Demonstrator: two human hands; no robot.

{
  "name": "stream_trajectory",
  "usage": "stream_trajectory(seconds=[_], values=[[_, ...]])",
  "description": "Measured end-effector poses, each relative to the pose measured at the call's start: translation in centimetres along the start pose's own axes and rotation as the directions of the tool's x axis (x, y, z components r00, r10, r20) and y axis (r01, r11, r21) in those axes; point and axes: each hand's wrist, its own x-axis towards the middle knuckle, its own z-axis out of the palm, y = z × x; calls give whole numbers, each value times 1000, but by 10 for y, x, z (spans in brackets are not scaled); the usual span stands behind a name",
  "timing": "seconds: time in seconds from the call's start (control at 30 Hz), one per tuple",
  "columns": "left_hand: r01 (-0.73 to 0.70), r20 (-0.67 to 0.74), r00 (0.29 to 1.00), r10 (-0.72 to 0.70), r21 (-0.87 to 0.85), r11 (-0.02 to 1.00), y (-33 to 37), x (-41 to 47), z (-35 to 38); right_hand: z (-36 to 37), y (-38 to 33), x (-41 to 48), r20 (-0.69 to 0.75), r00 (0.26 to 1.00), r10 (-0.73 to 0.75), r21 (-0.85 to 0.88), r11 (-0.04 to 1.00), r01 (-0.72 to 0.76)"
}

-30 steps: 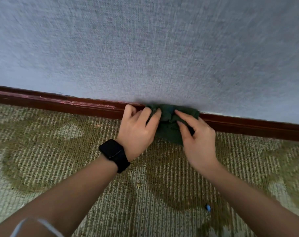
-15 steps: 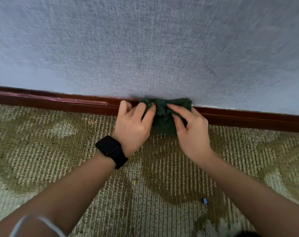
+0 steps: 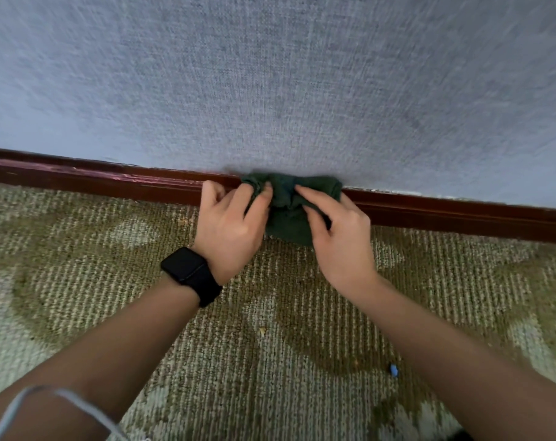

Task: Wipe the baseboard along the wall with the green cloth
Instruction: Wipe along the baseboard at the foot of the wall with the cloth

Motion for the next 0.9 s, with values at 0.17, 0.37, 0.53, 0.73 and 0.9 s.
stream_trajectory(seconds=[0.17,0.37,0.53,0.73,0.9], values=[[-27,3,1000,27,-30,999,15,11,4,-15,9,0,-35,999,4,-25,1000,-5],[-8,31,999,7,33,999,-20,-5,-7,16,-14,11,55,998,3,-6,1000,-3],[133,53,989,-135,40,990,-24,-13,-11,30,-22,12,109,994,-6,28,1000,3],[49,10,999,-49,-5,999,5,3,-1,1,-2,2,28,1000,6,-29,1000,-5],[3,29,1000,-3,5,1000,-7,2,-5,16,-14,6,-15,999,45,-27,999,-46]])
